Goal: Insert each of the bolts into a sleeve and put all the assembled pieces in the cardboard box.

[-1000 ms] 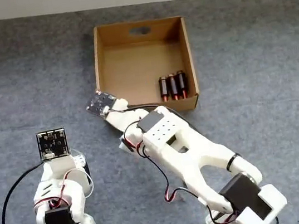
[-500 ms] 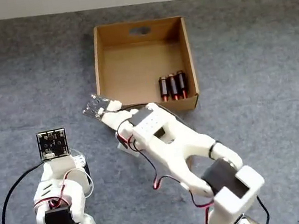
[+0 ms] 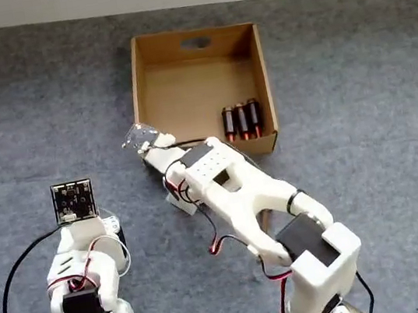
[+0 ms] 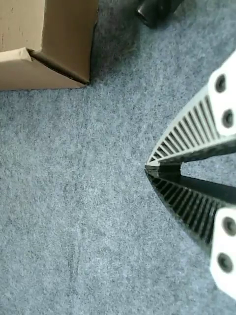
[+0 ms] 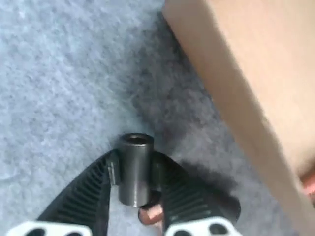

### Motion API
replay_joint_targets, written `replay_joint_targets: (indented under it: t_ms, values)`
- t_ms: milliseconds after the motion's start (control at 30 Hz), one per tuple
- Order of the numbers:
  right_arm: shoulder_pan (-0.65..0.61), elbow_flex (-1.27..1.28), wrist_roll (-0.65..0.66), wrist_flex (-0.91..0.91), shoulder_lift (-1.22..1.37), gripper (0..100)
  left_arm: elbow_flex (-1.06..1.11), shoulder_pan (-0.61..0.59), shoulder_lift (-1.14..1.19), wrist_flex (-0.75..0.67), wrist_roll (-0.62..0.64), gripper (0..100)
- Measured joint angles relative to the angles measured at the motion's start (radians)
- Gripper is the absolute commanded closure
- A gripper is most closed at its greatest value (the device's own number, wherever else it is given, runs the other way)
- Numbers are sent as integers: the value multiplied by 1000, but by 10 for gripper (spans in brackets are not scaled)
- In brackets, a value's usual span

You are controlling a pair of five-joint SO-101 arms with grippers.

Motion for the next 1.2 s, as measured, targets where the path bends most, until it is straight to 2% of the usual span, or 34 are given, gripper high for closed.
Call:
replay_joint_targets:
  t_ms: [200, 333, 533, 667, 800, 867, 1033, 1200]
  values:
    - [3, 86, -114, 18, -262, 992, 0, 0, 0, 0, 0, 986]
    - [86, 224, -186, 18, -485, 992, 0, 0, 0, 0, 0, 986]
    - [405, 434, -244, 18, -661, 992, 0, 0, 0, 0, 0, 986]
    - [623, 497, -247, 20, -655, 992, 0, 0, 0, 0, 0, 986]
    - [744, 499, -247, 20, -563, 989, 0, 0, 0, 0, 0, 986]
    - [760, 499, -247, 20, -496, 981, 0, 0, 0, 0, 0, 986]
    - [755, 489, -230, 38, -347, 882, 0, 0, 0, 0, 0, 986]
    - [715, 442, -178, 98, -290, 875, 0, 0, 0, 0, 0, 986]
